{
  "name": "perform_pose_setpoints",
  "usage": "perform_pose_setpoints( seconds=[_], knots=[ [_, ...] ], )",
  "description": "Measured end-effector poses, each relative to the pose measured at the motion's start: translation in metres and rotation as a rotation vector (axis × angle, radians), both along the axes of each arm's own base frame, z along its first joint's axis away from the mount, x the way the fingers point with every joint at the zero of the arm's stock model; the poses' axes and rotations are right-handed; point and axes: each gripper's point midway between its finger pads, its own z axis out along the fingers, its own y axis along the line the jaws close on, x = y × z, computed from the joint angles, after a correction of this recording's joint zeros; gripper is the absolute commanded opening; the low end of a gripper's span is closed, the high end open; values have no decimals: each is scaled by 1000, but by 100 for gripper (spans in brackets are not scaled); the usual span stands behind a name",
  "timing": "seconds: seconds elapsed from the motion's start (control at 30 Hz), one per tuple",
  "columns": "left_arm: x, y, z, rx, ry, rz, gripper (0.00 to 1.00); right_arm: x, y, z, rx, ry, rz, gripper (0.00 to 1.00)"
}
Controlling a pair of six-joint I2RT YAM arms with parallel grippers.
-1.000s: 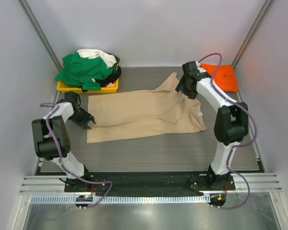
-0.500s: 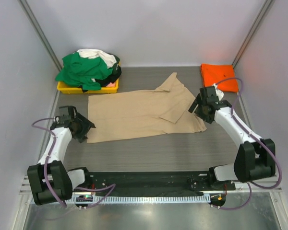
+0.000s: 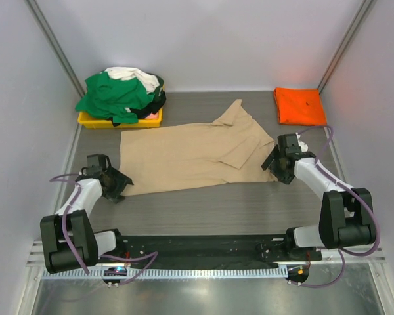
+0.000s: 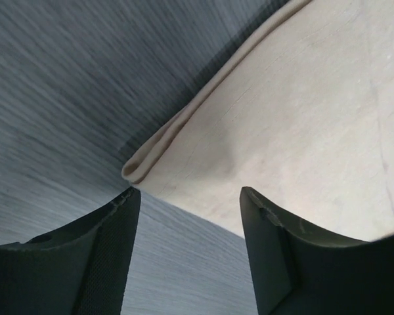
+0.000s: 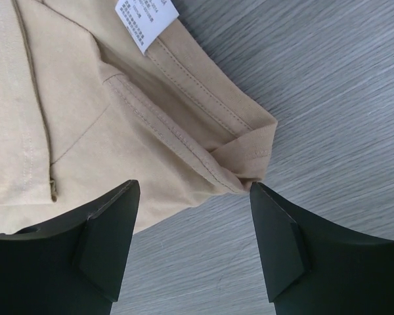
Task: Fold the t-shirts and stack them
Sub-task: Fold the tshirt
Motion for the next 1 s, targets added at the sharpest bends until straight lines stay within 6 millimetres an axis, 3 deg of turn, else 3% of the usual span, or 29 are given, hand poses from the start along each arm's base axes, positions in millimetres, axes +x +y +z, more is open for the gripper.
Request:
perform_pose_setpoints(
  seconds=[0.13, 0.33, 0.5, 0.63, 0.67, 0.7, 0.73, 0.83, 0.87, 0.97, 1.0],
  knots=[
    [9, 1, -1, -2, -23, 4, 55, -4, 0, -11, 0, 19, -4, 72],
    [18, 1, -2, -6, -44, 2, 54, -19, -6, -24, -3, 45, -22, 73],
    [20, 1, -1, -4, -54, 1, 53, -26, -10, -20, -7, 13, -46, 73],
    [20, 1, -1, -3, -58, 2, 53, -29, -10, -27, 0, 8, -56, 68],
    [20, 1, -1, -4, -60, 2, 52, -26, -10, -27, 3, -1, -58, 65],
    [20, 1, -1, -3, -62, 1, 51, -23, -10, -28, 3, -5, -59, 50],
    [20, 2, -1, -2, -63, 2, 48, -20, -10, -28, 3, -14, -60, 42],
    [21, 3, -4, 3, -65, 5, 24, -10, -9, -30, 4, -30, -57, 20],
    [21, 3, -5, 4, -61, 5, 5, -6, -9, -31, 7, -36, -58, 16],
    [25, 4, -7, 3, -53, 2, 0, 2, -9, -31, 4, -41, -57, 1],
    [28, 5, -7, 5, -51, 2, 0, 7, -10, -30, 3, -41, -57, 1]
  ],
)
